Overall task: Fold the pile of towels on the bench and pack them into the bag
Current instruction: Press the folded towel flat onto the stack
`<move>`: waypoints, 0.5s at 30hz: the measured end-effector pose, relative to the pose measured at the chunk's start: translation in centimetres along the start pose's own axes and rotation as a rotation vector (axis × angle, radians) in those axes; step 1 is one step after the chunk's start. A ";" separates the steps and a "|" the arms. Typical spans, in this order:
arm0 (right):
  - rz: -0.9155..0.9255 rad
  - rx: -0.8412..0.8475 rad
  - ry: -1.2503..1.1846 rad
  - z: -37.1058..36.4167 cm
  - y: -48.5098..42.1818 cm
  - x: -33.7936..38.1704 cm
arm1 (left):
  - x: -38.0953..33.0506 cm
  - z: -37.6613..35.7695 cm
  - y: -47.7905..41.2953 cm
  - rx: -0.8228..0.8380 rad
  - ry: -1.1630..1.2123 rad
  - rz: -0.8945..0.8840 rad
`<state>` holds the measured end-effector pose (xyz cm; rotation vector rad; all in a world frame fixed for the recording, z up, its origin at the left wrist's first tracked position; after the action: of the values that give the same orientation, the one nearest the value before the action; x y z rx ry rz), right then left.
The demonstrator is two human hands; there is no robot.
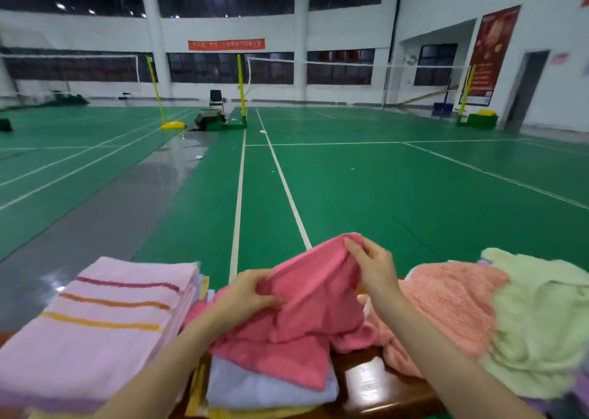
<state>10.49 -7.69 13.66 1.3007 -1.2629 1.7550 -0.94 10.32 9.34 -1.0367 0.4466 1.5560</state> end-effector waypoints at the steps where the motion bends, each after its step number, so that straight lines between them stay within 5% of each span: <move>1: 0.016 -0.015 -0.009 0.5 -1.1 1.0 | 0.0 1.2 -0.3 -0.016 -0.086 -0.003; 9: -0.020 -0.114 -0.189 4.6 -5.8 4.6 | 0.9 6.7 1.3 0.038 -0.609 0.133; 15: -0.062 -0.160 -0.279 6.9 -5.9 4.3 | 1.6 7.3 2.3 0.028 -0.416 0.161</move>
<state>16.72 -12.24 20.15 1.5095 -1.4660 1.4331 -5.71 16.23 11.35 -0.6414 0.2652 1.8493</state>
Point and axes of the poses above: each hand's wrist, its own y-axis away from the middle knuckle, its own z-axis out of the back of the hand, x = y × z, the point moved 4 cm from there along -y, towards the middle knuckle, and after that the axes turned 5 degrees about y, right-handed, at the moved point
